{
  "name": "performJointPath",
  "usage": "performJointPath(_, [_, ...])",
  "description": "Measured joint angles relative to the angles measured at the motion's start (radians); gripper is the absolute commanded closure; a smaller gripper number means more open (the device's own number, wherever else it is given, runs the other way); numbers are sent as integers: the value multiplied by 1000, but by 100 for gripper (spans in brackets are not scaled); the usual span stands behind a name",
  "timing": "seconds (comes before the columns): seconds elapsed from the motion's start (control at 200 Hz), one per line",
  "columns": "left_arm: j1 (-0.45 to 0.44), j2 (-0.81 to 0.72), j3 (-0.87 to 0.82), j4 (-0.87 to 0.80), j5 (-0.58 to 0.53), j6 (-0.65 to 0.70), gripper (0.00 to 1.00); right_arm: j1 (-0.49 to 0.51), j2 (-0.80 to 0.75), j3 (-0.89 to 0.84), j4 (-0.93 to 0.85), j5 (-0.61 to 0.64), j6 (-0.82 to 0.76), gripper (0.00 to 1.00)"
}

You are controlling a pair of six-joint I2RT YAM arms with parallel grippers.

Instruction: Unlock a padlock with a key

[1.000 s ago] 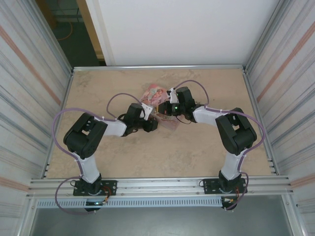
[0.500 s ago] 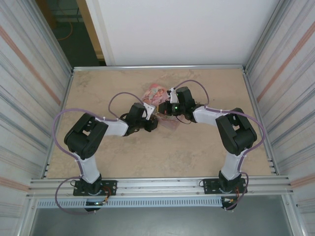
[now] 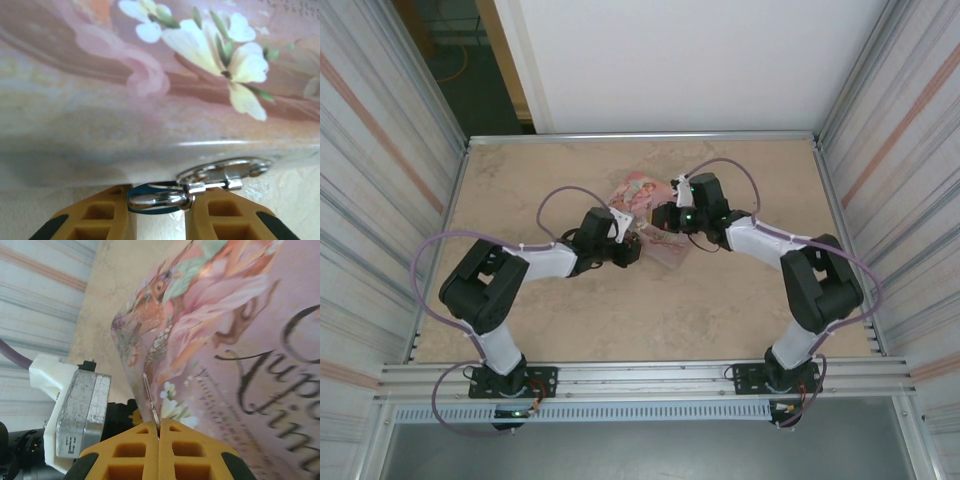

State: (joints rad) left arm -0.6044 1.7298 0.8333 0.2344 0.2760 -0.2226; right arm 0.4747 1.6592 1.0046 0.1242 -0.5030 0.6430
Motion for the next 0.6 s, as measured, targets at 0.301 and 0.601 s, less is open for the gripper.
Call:
performJointPath(0.301, [-1, -62, 14, -103, 71, -155, 88, -66, -221, -118, -109, 63, -72, 100])
performJointPath(0.601, [-26, -87, 82, -224, 109, -283, 90, -19, -438, -243, -174, 104, -167, 100])
